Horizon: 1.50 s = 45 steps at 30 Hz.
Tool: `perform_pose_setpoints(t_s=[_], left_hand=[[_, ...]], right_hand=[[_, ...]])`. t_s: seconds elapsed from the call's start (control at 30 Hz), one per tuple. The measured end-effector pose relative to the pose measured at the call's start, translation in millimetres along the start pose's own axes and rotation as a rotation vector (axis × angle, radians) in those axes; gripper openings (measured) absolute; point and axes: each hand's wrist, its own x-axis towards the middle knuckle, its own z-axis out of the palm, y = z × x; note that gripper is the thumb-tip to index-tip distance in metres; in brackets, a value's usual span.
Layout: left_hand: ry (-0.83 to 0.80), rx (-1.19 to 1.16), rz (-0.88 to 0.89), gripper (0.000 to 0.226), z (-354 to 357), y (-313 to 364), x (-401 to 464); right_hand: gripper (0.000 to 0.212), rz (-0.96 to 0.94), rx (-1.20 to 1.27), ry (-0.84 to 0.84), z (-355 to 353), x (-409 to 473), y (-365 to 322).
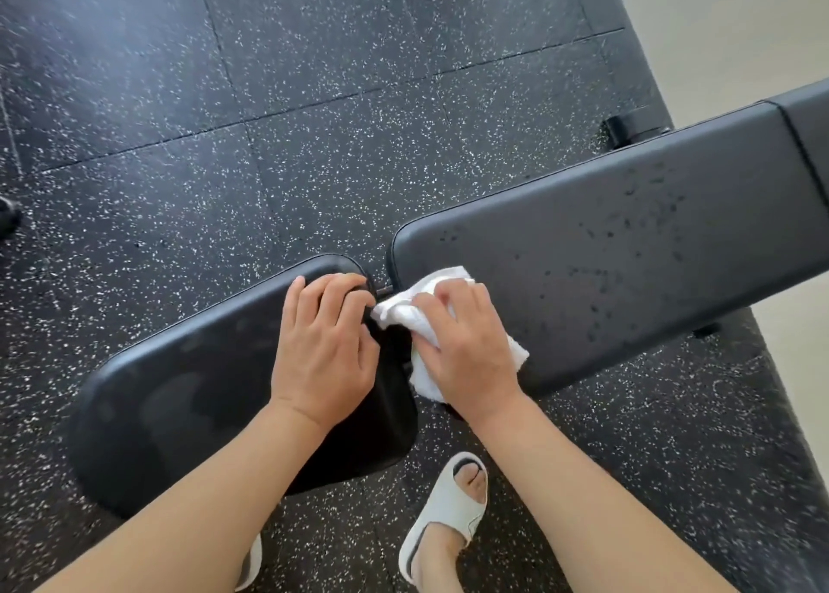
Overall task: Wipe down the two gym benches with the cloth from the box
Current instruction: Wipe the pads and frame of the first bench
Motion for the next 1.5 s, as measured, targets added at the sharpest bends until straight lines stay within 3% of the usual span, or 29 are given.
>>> perform_pose_setpoints(t_s=[0.17,0.27,0.43,0.63,0.83,1.03,1.13,1.2,1.4,1.5], left_hand=[[0.005,-0.013,-0.01,0.023,-1.9,2.1,0.8],[0.009,-0.004,-0.004,0.023,-1.8,2.5,1.6],[0.002,0.011,-0.005,0.025,-3.0,4.0,1.4],[0.01,0.028,-0.001,0.023,-1.4,3.2,1.5],[0.038,0.033,0.006,0.025,1.2,2.1,2.1],[0.064,0.028,0.016,0.027,0.9,1.9,2.4],[0.07,0.019,0.016,0.026,2.3,1.5,1.8],[0.059,0.014,0.012,0.026,3.6,-0.5,0.2],[0.029,-0.016,0.007,0.028,2.5,-2.3,1.0],[0.013,-0.025,0.001,0.026,1.1,-2.8,1.0]], right_hand=[[0.01,-0.008,0.041,0.005,18.9,98.6,5.6],[0.021,0.05,0.016,-0.054,25.0,129.7,9.4],[0.01,-0.029,0.058,-0.03,3.9,70.2,7.3],[0.025,-0.147,0.15,-0.253,-31.3,-61.6,26.0],[0.017,-0.323,0.148,-0.21,-20.2,-3.5,38.5],[0.016,-0.116,0.071,-0.053,1.1,99.6,29.9],[0.027,0.093,-0.052,-0.012,6.8,106.8,20.3],[0.023,0.115,-0.005,-0.007,5.1,91.3,9.6],[0.026,-0.22,0.046,-0.236,-20.1,-2.1,8.8],[0.022,-0.224,0.006,-0.218,-35.7,-2.7,43.4]])
